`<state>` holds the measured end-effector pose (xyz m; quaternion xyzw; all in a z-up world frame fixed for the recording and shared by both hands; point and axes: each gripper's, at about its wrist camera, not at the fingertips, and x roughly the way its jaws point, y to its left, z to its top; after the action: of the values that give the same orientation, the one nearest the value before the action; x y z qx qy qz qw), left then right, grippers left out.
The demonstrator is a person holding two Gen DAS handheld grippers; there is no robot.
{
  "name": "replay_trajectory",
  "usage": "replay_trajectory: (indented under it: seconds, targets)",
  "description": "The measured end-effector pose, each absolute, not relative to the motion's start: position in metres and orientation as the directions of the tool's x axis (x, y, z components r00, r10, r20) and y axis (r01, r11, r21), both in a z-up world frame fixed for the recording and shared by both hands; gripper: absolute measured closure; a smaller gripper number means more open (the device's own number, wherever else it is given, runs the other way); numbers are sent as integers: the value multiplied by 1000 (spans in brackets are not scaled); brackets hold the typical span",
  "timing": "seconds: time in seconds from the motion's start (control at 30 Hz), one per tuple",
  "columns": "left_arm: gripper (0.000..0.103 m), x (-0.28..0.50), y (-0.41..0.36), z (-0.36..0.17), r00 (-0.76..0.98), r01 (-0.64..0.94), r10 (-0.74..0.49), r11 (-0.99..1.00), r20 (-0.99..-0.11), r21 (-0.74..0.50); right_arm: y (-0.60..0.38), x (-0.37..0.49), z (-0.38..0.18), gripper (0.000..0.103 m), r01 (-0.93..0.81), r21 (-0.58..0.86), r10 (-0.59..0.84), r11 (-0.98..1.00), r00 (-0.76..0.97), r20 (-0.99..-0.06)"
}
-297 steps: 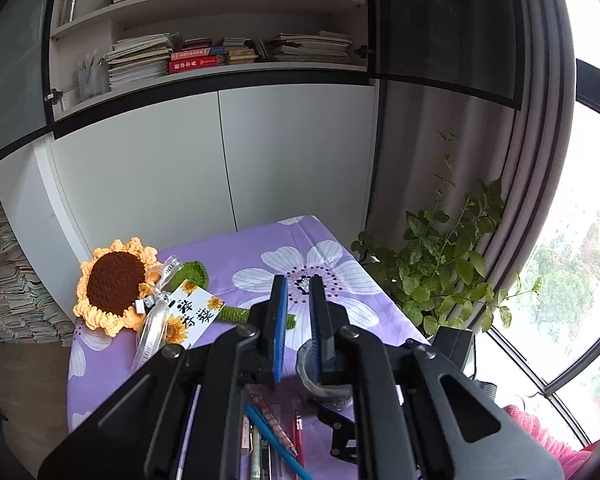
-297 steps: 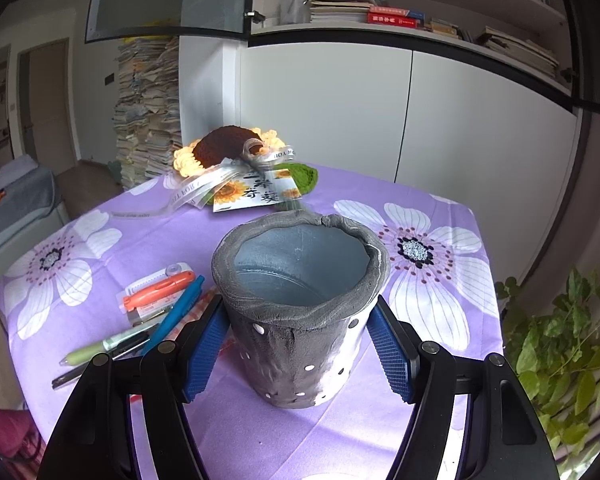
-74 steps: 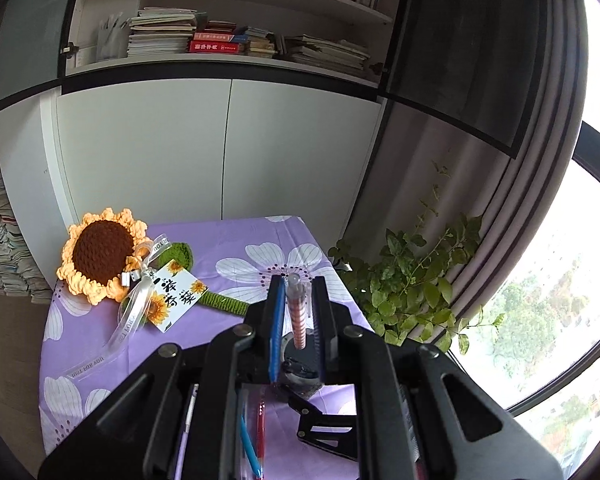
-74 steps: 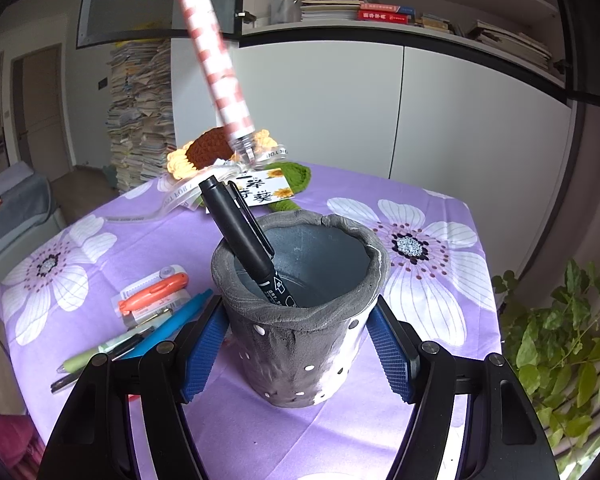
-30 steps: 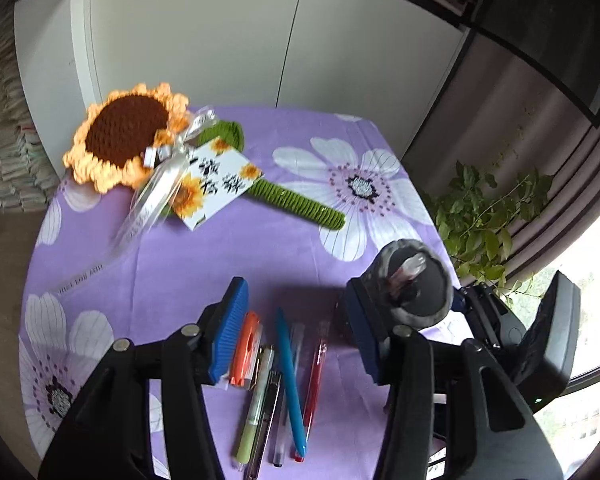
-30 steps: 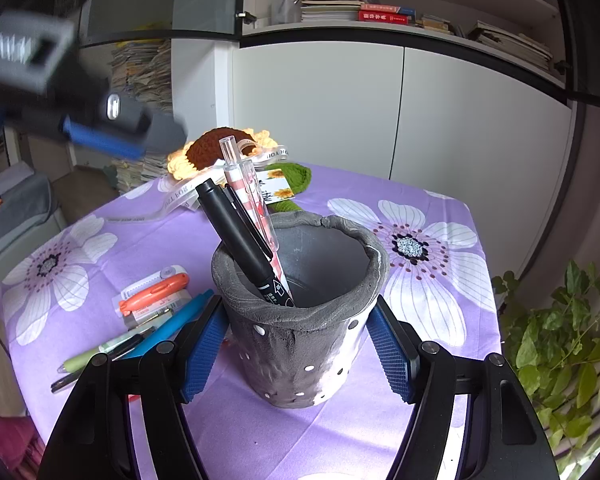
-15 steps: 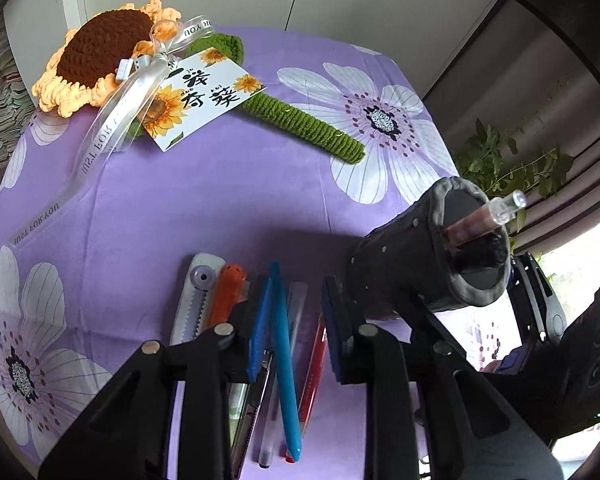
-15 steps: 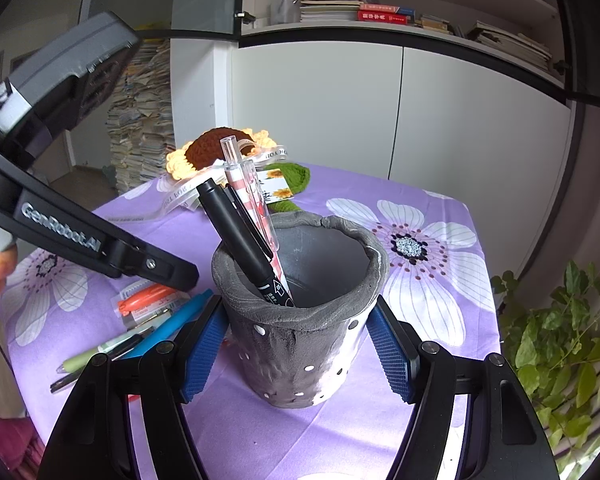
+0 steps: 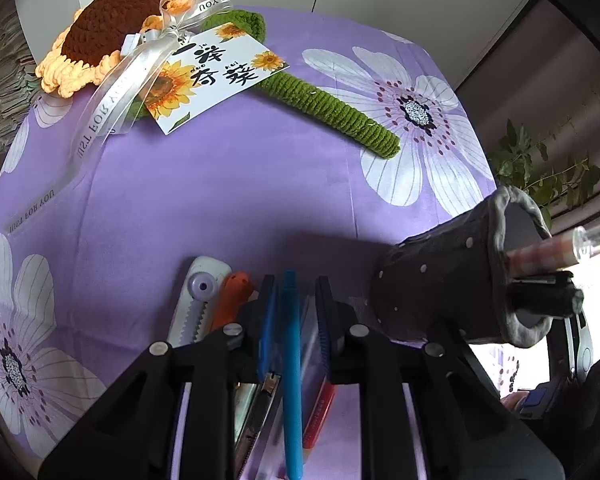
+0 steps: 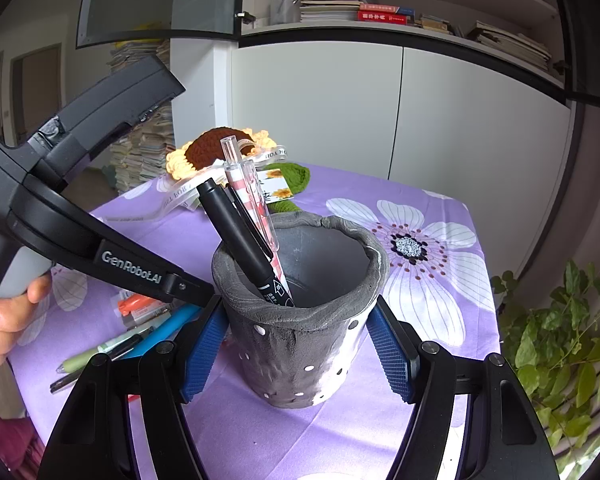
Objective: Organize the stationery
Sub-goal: 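Grasp the blue pen with the left gripper and lift it, then lower the blue pen into the pen holder held by the right gripper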
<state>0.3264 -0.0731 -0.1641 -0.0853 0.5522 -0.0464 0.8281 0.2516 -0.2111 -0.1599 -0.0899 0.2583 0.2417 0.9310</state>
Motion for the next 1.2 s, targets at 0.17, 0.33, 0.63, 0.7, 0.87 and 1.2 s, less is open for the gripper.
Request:
replay_trajectory:
  seconds: [0.17,0.33,0.63,0.7,0.87,1.2]
  targets:
    - [87,330,-75,-170,375,-29,-135,987,-917,-157,-211,252,-160,32,-497,-42,404,867,750,-524]
    - [88,329,-76,-172,377,-30,-121,989,-918,-143,-211,252,-160,32,-497,-43,404,867,750,-524]
    - [95,325,-70,-168,371,-18,-197,976,-908,-219,-211,252,-160,32,-496,-43,403,867,750,-524]
    - [95,319,-67,-160,387,-15,-208,973,-898,-232,-211,252,-160,32,-496,-43,403,867,750,-524]
    - [95,300,-61,-131,445,13,-242,964,-862,-264,-211,251,-160,32,-496,-43,403,867,750,-524]
    - [95,278,-69,-58,635,100,-272,957,-723,-272,-213,252,-159,32,-493,-51,397,868,753,-524]
